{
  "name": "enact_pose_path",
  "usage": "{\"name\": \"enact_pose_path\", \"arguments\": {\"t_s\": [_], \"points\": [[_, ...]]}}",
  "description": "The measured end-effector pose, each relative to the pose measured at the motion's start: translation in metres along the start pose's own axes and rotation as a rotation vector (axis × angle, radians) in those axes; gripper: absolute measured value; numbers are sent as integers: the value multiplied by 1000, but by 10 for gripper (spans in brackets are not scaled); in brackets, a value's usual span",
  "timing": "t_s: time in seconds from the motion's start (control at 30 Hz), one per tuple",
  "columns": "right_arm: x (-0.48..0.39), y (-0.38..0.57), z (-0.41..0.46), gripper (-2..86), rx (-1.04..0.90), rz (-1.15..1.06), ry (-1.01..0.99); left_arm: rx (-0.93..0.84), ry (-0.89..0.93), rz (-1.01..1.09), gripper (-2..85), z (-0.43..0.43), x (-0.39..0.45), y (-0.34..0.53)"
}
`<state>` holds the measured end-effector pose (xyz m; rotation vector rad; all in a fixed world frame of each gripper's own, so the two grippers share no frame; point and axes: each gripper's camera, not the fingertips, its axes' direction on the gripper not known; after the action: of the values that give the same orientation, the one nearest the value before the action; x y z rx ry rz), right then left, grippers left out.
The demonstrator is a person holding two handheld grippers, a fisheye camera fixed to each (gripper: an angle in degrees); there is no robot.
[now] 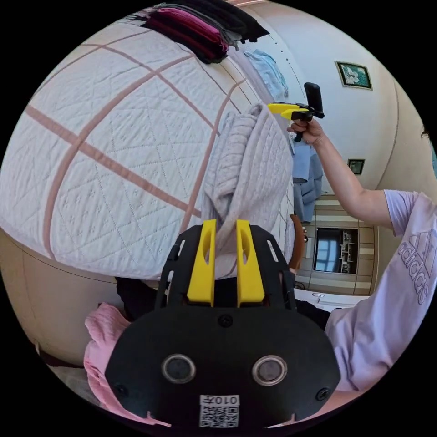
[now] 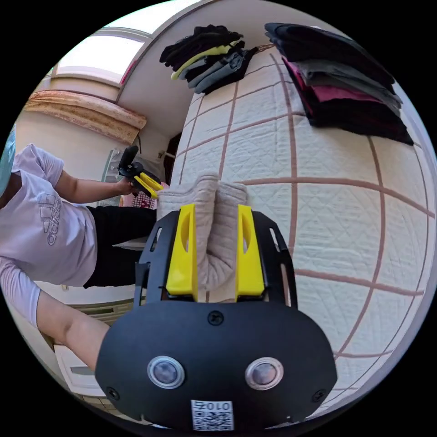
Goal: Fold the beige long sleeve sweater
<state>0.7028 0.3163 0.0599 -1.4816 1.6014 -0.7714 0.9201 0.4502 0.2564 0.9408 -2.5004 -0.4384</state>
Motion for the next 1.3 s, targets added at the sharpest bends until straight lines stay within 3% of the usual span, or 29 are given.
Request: {"name": "enact_pose_path", "arguments": {"t_s": [0.07, 0.2, 0.33, 0.4, 0.53, 0.67, 1.0, 1.17, 1.3], "points": [[-16, 41, -8, 136, 83, 40, 30, -2, -88, 58, 75, -3, 21, -3], [-14, 79, 14, 164, 64, 142, 16, -98, -32, 19, 80, 25, 27, -6], [18, 77, 11, 180, 129, 159, -91, 84, 332, -110, 80, 29, -8, 21], [33, 62, 3, 190, 132, 137, -108, 158, 369, -106, 81, 24, -11, 28], [64, 10, 10, 213, -26, 70, -110, 118, 266, -87, 88, 26, -6, 29], [112, -12, 35, 206, -252, 103, -112, 102, 307, -101, 89, 37, -6, 28], [183, -19, 27, 145, -376, 73, -267, 190, 307, -241, 99, 30, -15, 81], [233, -15, 28, 109, -398, 75, -403, 54, 261, -288, 116, 59, 13, 86], [242, -8, 16, 85, -374, 69, -352, 11, 387, -284, 119, 92, 38, 73]]}}
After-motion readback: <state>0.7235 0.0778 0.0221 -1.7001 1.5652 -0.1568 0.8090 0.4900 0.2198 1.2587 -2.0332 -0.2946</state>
